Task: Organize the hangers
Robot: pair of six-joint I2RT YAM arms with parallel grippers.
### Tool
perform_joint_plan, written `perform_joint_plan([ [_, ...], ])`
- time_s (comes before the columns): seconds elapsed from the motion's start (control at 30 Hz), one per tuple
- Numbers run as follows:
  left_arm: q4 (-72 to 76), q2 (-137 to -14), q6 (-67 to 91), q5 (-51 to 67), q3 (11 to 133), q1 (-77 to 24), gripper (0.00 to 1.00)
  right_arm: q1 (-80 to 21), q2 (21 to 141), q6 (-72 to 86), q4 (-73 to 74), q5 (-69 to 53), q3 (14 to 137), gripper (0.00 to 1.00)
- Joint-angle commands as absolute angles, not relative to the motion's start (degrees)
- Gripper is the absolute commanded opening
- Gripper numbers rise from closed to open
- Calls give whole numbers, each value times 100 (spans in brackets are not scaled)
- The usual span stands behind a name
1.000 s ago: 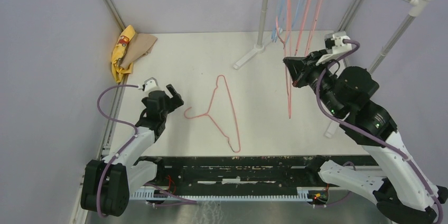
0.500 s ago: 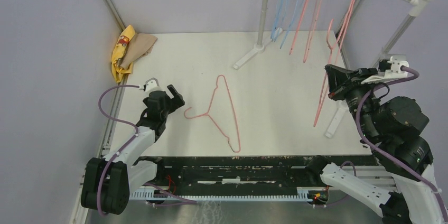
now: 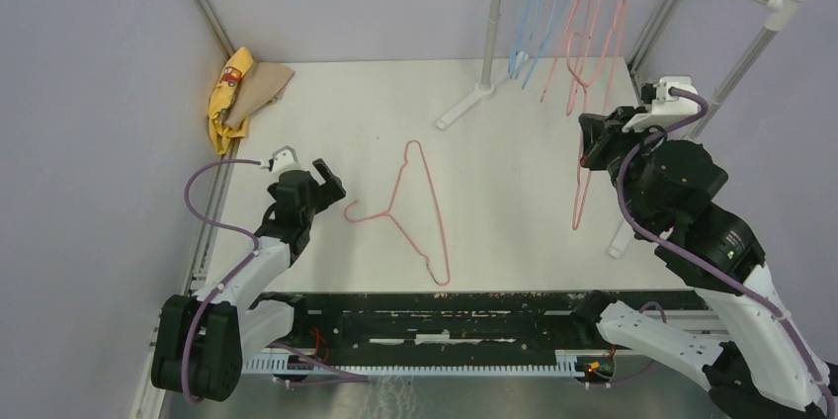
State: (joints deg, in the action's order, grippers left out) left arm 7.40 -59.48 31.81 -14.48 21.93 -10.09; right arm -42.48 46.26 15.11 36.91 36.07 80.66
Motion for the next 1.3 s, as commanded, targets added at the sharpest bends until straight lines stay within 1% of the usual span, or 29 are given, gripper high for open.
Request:
perform_joint_plan([
  [0.0,1009,-5914,3285,-1442,2180,-982,99,-4233,4666,1514,3326,3741,8193,1],
  [0.6,1041,-5941,3241,-1483,2178,-982,99,-4106,5284,1444,3310,3679,8676,1],
  [0.87,1037,-5942,3208,-1510,2175,-978,99,-3756,5479,1495,3333,3405,8832,1],
  [1.1,1046,-5974,3200,-1521,2181,-977,99,-3281,5595,1678,3331,2896,8859,1],
  [1.27,1036,-5938,3199,-1522,2171,-978,99,-3225,5515,1816,3499,2763,8793,1],
])
